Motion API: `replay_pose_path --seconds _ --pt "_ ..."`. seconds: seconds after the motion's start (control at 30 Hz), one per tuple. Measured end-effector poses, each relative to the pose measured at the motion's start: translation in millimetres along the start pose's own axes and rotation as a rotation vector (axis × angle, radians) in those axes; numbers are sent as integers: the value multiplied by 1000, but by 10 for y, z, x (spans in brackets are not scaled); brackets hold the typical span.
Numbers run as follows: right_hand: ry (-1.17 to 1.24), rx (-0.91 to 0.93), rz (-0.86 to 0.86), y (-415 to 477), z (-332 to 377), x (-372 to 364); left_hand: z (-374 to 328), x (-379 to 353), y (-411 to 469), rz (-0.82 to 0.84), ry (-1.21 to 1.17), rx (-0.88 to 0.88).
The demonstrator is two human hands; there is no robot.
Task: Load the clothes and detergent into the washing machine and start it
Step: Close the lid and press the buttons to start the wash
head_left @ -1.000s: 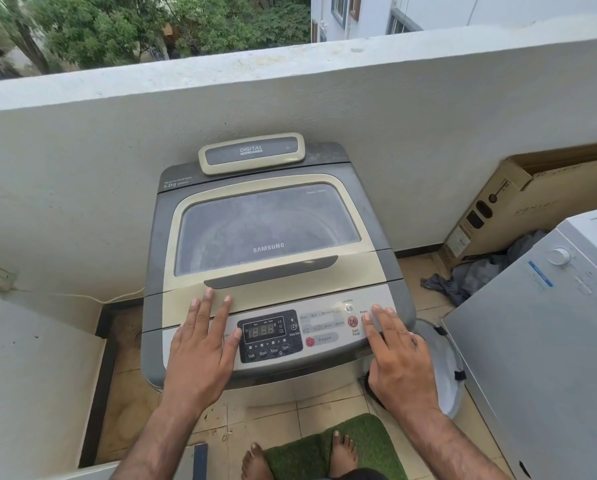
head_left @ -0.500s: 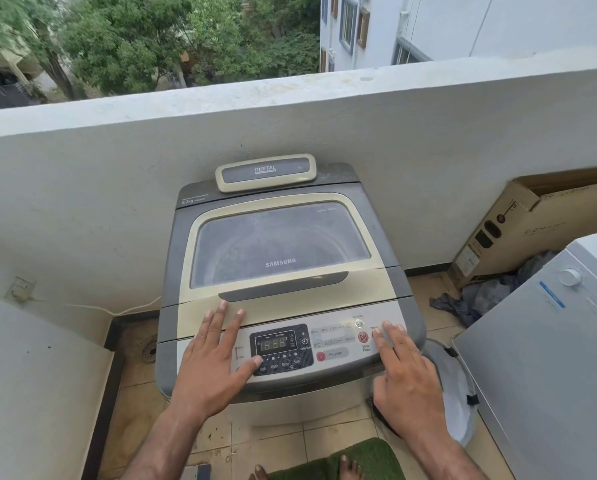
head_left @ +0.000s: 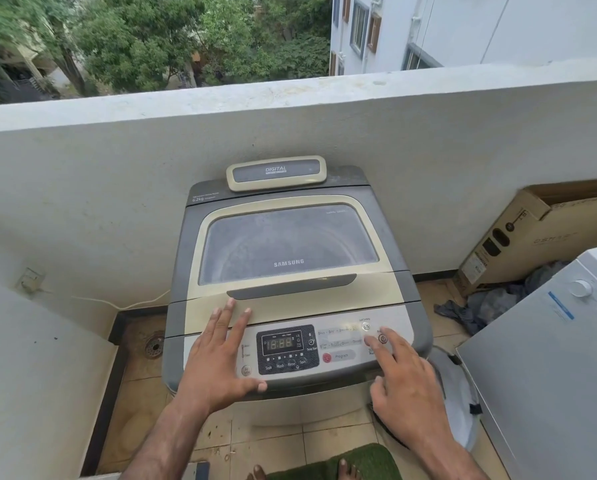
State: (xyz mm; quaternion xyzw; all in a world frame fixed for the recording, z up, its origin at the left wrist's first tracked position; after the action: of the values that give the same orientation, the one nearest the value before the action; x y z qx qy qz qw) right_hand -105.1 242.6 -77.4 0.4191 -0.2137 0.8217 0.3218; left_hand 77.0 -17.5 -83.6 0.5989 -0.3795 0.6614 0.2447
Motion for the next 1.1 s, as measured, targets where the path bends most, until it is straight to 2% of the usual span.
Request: replay_pose_path --seconds 0.4,1.1 --pt "-32 104 127 -169 285 -269 14 35 -21 2 -7 21" --pt "-196 49 207 -127 443 -375 -7 57 -21 -3 -18 11"
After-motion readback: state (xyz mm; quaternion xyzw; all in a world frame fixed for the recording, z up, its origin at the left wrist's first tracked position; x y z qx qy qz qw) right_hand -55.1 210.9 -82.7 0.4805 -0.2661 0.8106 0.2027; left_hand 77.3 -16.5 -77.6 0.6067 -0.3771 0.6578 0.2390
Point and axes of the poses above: each hand's wrist, its own y-axis towards the middle knuckle, its own x-axis out of the back of the hand, z = x × y, the point moved 7 cm from there along y, towards the middle knuckle, and after that the axes turned 15 degrees about y, right-handed, at the moved point
